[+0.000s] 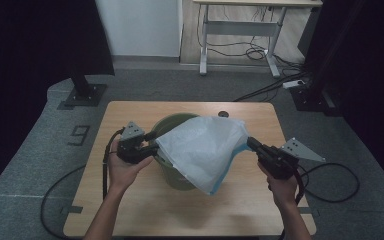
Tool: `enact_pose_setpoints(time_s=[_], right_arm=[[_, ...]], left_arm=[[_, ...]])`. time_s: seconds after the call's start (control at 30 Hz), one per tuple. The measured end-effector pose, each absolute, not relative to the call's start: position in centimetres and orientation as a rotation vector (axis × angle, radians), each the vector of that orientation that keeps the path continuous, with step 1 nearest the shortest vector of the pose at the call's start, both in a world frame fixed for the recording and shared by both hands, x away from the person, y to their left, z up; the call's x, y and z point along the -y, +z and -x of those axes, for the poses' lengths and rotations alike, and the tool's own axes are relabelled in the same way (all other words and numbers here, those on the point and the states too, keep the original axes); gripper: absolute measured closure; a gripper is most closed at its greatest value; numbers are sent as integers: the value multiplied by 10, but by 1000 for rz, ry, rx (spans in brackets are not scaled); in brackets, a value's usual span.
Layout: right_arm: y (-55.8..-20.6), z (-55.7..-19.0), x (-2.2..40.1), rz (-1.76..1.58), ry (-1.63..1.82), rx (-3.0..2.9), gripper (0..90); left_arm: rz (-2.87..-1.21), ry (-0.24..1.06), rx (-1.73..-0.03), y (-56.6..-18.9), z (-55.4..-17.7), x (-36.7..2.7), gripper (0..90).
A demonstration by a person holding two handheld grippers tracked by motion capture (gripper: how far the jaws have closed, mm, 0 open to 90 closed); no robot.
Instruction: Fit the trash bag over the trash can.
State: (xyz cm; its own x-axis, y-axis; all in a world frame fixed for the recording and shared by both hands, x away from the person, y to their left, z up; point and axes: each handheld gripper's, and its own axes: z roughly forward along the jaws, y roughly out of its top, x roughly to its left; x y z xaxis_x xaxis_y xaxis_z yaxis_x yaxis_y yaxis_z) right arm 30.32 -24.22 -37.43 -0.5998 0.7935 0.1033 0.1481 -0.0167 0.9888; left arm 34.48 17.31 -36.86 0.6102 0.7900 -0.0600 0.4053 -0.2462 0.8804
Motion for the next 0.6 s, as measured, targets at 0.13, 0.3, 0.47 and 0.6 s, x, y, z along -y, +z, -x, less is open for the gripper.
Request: enact_pose_setpoints(time_s=[0.13, 0.3, 0.47, 0.6], right_arm=[[-372, -305, 244, -985, 1644, -1756, 888], [-374, -309, 245, -1031, 1622, -1747, 888], [-374, -312, 244, -1048, 1608, -1742, 889], [-375, -314, 249, -1066, 1575, -1727, 888]], left_arm=[[-1867, 438, -1000, -363, -341, -197, 388], [-1895, 400, -965, -362, -334, -211, 318], [-1932, 394, -895, -361, -329, -210, 252], [-1938, 367, -828, -361, -323, -209, 143]])
